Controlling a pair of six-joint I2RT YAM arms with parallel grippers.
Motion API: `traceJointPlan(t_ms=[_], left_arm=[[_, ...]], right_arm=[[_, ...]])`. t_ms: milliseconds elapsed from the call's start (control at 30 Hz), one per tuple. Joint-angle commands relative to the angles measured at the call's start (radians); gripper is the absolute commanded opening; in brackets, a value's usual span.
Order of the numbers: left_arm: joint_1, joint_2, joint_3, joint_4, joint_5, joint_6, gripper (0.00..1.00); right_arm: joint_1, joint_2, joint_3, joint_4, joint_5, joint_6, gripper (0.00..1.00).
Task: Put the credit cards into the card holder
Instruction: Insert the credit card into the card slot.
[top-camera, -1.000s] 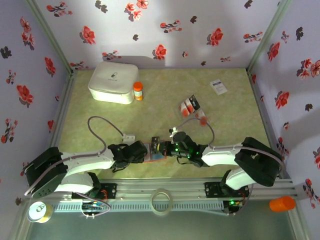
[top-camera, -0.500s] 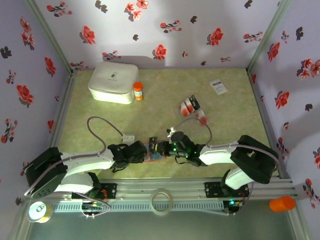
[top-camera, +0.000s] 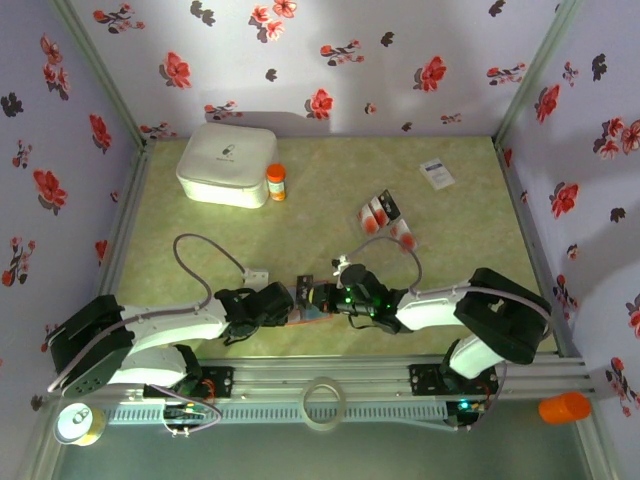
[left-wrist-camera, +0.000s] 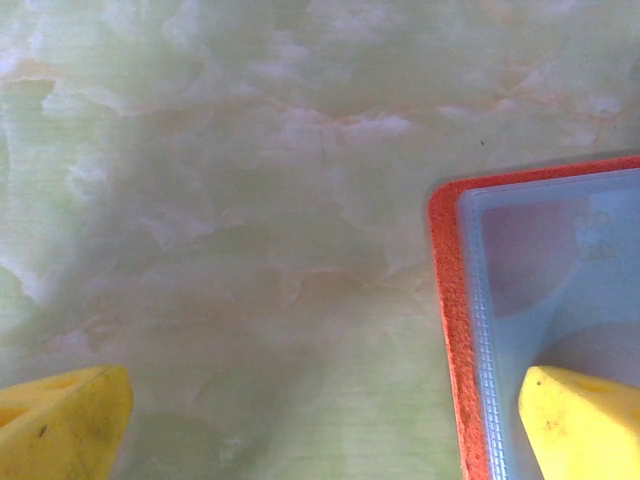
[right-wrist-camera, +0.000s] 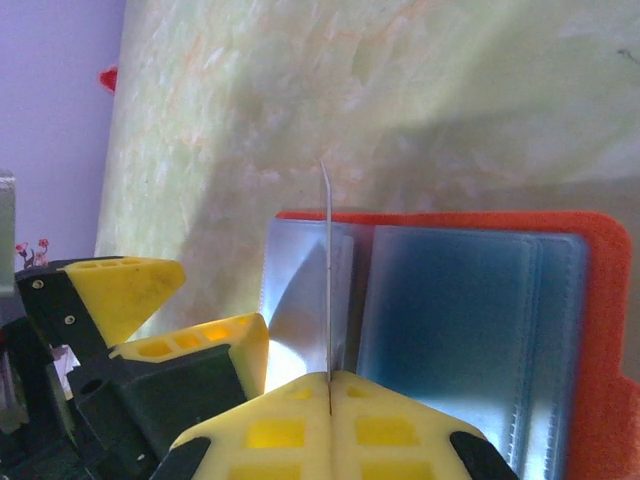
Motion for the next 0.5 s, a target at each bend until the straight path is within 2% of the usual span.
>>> traceJointPlan(t_ms=[0,467], left_arm=[[-0.007,-0.005,-0.023,-0.036,-0.028,-0.011,1.0],[-0.007,-0.013,-0.024,-0.039,-0.028,-0.011,1.0]], right_arm=[[0.014,0.021,-0.017,0.038,-0.012,0.023,0.0],[0.018,-0.023,-0.079,0.039,0.028,0.035,0.0]])
